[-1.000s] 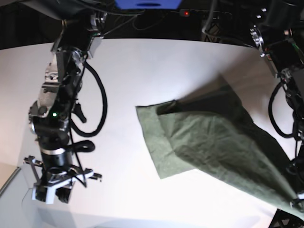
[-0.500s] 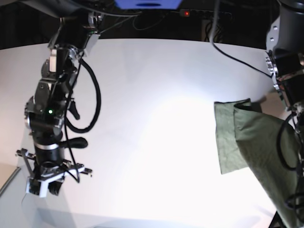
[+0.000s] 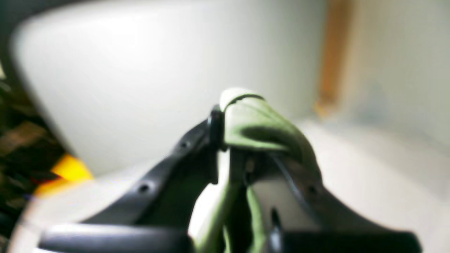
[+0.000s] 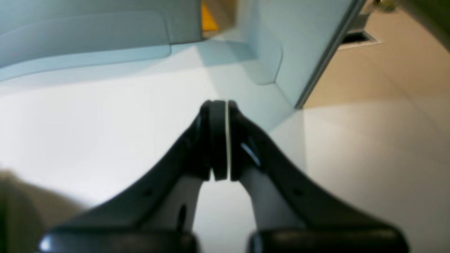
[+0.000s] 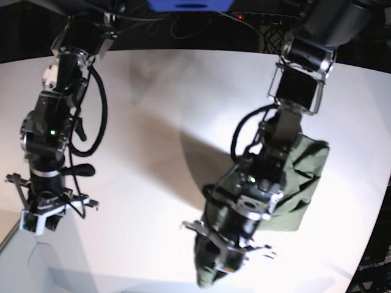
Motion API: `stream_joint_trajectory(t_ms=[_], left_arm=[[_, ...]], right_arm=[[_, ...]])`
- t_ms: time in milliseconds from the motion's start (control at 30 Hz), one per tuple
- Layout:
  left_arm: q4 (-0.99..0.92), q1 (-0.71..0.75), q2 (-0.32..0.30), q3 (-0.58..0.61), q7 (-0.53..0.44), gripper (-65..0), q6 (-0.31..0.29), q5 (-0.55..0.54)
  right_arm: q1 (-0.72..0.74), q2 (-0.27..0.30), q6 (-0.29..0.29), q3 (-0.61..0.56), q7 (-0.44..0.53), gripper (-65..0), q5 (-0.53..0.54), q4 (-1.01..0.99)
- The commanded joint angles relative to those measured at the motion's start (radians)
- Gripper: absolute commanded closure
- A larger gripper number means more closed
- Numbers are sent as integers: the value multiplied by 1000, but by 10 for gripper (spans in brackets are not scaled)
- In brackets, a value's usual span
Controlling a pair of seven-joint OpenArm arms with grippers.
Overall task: Layout the t-shirt on the table in an organized manner, then fold the t-shirt properly
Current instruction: 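Stretch the t-shirt between both grippers and lower it onto the table, then drag the t-shirt edge with the right gripper away from the left gripper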
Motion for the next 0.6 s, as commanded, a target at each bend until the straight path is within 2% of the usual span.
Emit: stream_joint_trajectory(t_ms=[0, 133, 333, 500, 567], left_arm=[[-18, -8, 21, 29, -33, -101, 6, 2], [-115, 52, 54, 113, -35, -201, 11, 0], [-92, 135, 96, 130, -39, -208, 11, -6], [11, 203, 86, 121, -36, -208, 14, -8], [65, 250, 50, 71, -36, -208, 14, -8]], right_arm=[[4, 24, 1, 3, 22, -2, -4, 16], [-26, 34, 1, 3, 22, -90, -4, 16], [-37, 36, 1, 3, 24, -233, -4, 13], [-37, 36, 3, 0, 24, -279, -4, 13], [-37, 36, 3, -6, 22, -284, -2, 11]])
